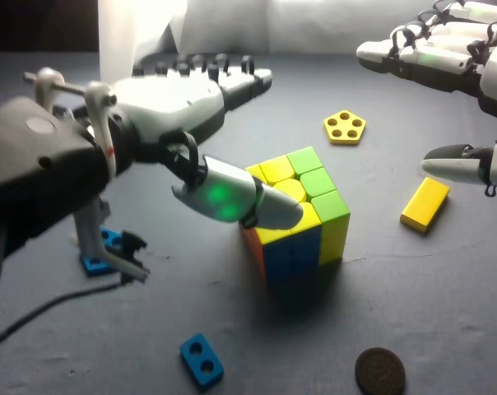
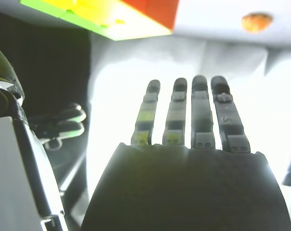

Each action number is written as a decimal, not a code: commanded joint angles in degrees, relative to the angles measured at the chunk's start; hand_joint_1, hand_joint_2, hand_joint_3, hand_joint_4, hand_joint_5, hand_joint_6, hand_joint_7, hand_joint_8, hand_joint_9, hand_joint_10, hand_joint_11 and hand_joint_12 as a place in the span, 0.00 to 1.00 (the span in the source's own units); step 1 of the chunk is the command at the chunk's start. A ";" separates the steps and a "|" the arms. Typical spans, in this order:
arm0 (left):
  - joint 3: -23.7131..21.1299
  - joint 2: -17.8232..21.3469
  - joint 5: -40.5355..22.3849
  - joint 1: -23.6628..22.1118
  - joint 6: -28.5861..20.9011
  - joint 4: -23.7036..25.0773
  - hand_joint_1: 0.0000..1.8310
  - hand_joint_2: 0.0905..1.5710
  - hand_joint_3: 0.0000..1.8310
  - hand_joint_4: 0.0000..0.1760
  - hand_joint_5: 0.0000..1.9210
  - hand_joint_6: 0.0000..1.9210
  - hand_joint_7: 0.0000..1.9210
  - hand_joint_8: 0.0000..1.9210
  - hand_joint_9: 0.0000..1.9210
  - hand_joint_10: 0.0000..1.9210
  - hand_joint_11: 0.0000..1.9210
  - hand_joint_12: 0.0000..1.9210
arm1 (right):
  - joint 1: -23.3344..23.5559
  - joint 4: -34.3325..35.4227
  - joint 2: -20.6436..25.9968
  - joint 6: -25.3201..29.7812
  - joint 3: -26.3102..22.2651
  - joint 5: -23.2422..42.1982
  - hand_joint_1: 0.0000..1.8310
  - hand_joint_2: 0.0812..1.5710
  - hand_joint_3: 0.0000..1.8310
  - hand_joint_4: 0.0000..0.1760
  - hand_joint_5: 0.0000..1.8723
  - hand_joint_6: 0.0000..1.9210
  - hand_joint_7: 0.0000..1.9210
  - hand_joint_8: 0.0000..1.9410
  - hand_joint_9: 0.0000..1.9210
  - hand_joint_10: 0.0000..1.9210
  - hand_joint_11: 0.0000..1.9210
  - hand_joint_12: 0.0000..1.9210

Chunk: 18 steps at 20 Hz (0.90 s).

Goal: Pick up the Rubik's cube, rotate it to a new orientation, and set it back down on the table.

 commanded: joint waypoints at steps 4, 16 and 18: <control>0.78 1.75 8.53 -3.34 4.12 5.19 0.24 0.48 0.00 0.33 0.00 0.00 0.00 0.00 0.00 0.00 0.00 0.00 | 0.96 -1.71 0.31 4.30 1.49 7.64 0.31 0.78 0.00 0.00 0.01 0.00 0.07 0.00 0.07 0.00 0.00 0.26; 1.54 2.50 16.22 -6.47 6.65 7.74 0.29 0.57 0.00 0.07 0.18 0.39 0.12 0.67 0.11 0.72 0.01 0.80 | 1.32 -7.69 0.02 8.83 2.98 7.69 0.40 0.71 0.00 0.00 0.07 0.69 0.12 0.76 0.09 0.84 0.00 0.94; 1.47 2.50 16.22 -6.82 6.65 8.22 0.30 0.57 0.00 0.00 0.11 0.71 0.09 0.83 0.10 0.85 0.04 0.86 | 1.26 -8.24 0.02 9.00 2.99 7.69 0.41 0.71 0.00 0.00 0.04 0.86 0.12 0.87 0.10 0.93 0.01 1.00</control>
